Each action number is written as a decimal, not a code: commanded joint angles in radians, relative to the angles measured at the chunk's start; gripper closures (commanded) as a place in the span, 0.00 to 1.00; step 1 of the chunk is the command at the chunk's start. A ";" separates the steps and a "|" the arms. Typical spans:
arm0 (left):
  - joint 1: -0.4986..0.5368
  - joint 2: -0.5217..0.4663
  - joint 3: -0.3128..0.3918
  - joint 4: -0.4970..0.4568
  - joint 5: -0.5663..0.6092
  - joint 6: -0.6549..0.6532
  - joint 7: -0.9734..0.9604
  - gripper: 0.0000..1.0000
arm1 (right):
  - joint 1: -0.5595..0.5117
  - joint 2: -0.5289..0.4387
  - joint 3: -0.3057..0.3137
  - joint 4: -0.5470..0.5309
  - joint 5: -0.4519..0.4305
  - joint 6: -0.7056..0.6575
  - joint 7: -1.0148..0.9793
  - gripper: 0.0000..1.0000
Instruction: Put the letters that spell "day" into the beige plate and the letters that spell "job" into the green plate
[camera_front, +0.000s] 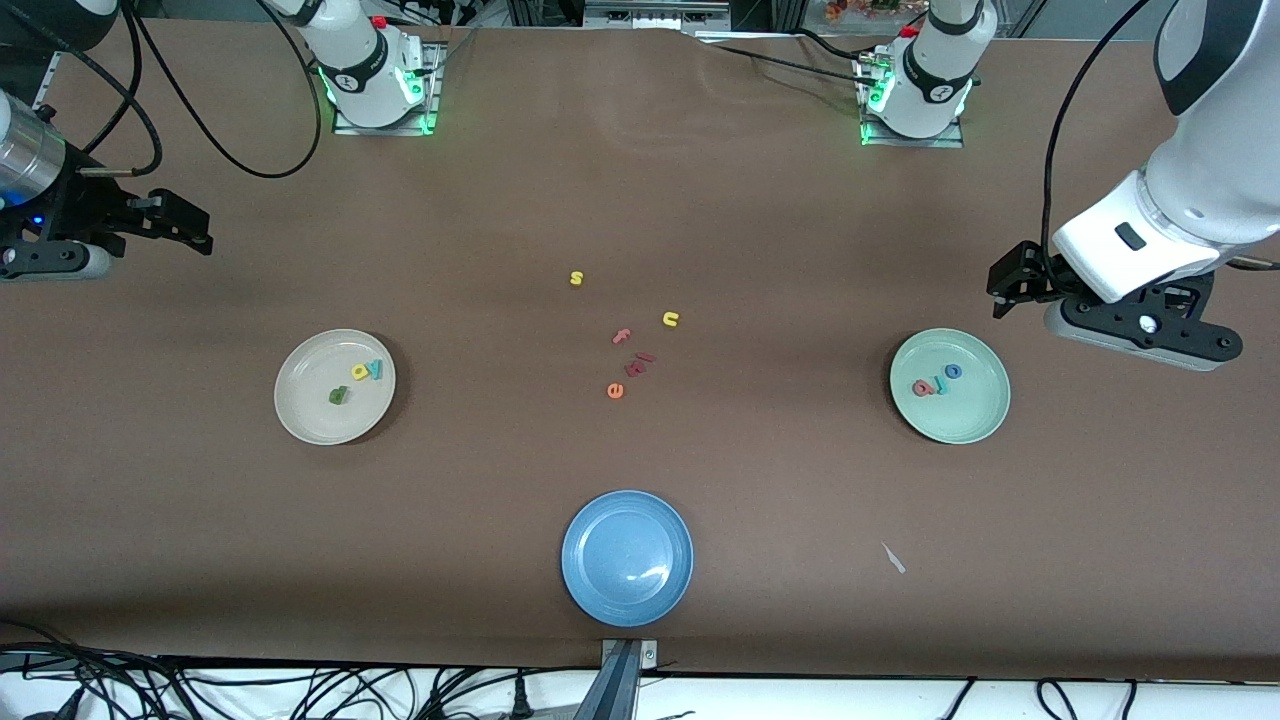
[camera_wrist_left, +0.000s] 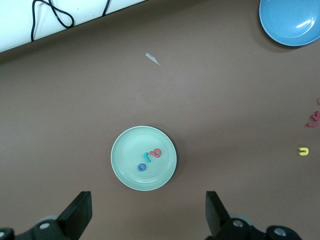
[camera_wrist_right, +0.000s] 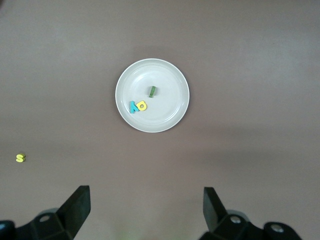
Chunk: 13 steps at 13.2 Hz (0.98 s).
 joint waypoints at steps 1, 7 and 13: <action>-0.006 0.012 0.007 0.033 -0.016 -0.023 0.015 0.00 | -0.002 0.010 -0.003 0.012 0.018 -0.012 -0.012 0.00; 0.032 0.013 0.013 0.020 -0.023 -0.023 0.021 0.00 | -0.002 0.016 -0.001 0.012 0.018 -0.014 -0.012 0.00; 0.058 0.013 0.013 0.013 -0.023 -0.023 0.016 0.00 | -0.005 0.016 -0.001 0.012 0.018 -0.015 -0.013 0.00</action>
